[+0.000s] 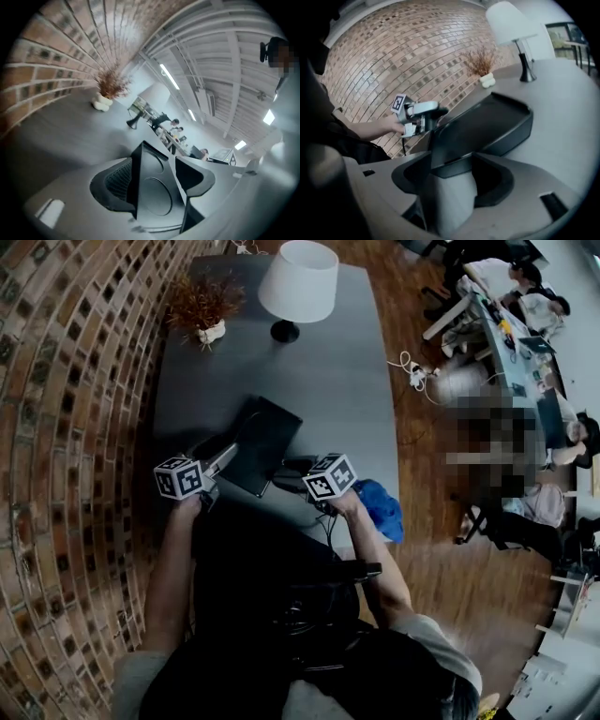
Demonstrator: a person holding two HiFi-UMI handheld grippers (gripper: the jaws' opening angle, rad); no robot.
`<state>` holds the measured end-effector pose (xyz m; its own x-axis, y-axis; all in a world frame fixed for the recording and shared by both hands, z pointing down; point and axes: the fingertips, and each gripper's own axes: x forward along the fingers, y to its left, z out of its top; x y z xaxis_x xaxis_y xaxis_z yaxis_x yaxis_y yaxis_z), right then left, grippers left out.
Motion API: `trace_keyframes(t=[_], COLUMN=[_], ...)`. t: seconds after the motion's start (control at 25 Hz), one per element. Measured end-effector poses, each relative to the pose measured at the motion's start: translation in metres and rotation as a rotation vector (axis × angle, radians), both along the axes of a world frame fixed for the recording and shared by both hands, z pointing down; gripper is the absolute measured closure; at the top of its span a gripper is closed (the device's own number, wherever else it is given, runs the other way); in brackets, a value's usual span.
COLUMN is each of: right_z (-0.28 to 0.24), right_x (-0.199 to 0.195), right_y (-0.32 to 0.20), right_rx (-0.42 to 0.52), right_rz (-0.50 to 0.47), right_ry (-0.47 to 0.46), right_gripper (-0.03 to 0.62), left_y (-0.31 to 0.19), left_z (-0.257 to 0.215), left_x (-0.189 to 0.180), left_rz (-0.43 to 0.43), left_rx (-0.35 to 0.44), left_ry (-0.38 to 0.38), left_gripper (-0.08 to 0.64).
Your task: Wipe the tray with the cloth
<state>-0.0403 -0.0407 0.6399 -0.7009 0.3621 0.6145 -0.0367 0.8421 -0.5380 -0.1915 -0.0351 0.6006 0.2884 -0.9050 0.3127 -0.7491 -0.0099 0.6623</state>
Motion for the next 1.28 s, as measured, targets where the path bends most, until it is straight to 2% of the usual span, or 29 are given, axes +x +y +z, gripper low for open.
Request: trace_keyframes(t=[0.08,0.16,0.2,0.28,0.36,0.44,0.52,0.56,0.64,0.96,1.12,1.24,1.28], right_z=[-0.024,-0.037,-0.037,-0.028,-0.007,0.018,0.03,0.031,0.028,0.021,0.018,0.015,0.015], right_x=[-0.001,-0.011,-0.018,-0.038,-0.054,-0.059,-0.057,-0.055,-0.05,-0.016,-0.013,-0.013,-0.013], right_y=[-0.048,-0.099,-0.118,-0.143,-0.149,-0.14,-0.13,-0.128,-0.13,-0.135,-0.141,-0.143,-0.143], right_rx=[0.1,0.218,0.265,0.302,0.29,0.237,0.201,0.193,0.175,0.075,0.055,0.031,0.028], right_rz=[0.067,0.126,0.133,0.104,0.029,-0.068,-0.129,-0.132,-0.098,0.194,0.35,0.405,0.413], right_ry=[-0.048,-0.062,-0.054,-0.029,0.03,0.103,0.142,0.147,0.143,0.047,-0.009,-0.038,-0.038], right_gripper=[0.319,0.318,0.304,0.302,0.302,0.301,0.305,0.344,0.335,0.311,0.31,0.344,0.344], left_y=[0.037,0.074,0.087,0.095,0.09,0.081,0.074,0.07,0.059,-0.033,-0.081,-0.083,-0.073], left_z=[-0.009,0.0,0.008,0.024,0.032,0.033,0.032,0.03,0.026,0.027,0.019,0.019,0.017], left_x=[-0.021,-0.022,-0.013,0.009,0.029,0.042,0.041,0.036,0.022,-0.05,-0.073,-0.072,-0.069], left_rz=[-0.188,-0.312,-0.326,-0.293,-0.248,-0.22,-0.225,-0.238,-0.262,-0.229,-0.224,-0.201,-0.194], left_rx=[0.021,-0.008,-0.033,-0.07,-0.081,-0.076,-0.065,-0.056,-0.036,-0.013,0.061,0.053,0.042], left_ry=[0.079,0.181,0.226,0.289,0.342,0.374,0.352,0.336,0.312,0.218,0.255,0.245,0.226], left_gripper=[0.268,0.276,0.276,0.275,0.273,0.273,0.257,0.254,0.226,0.22,0.213,0.208,0.242])
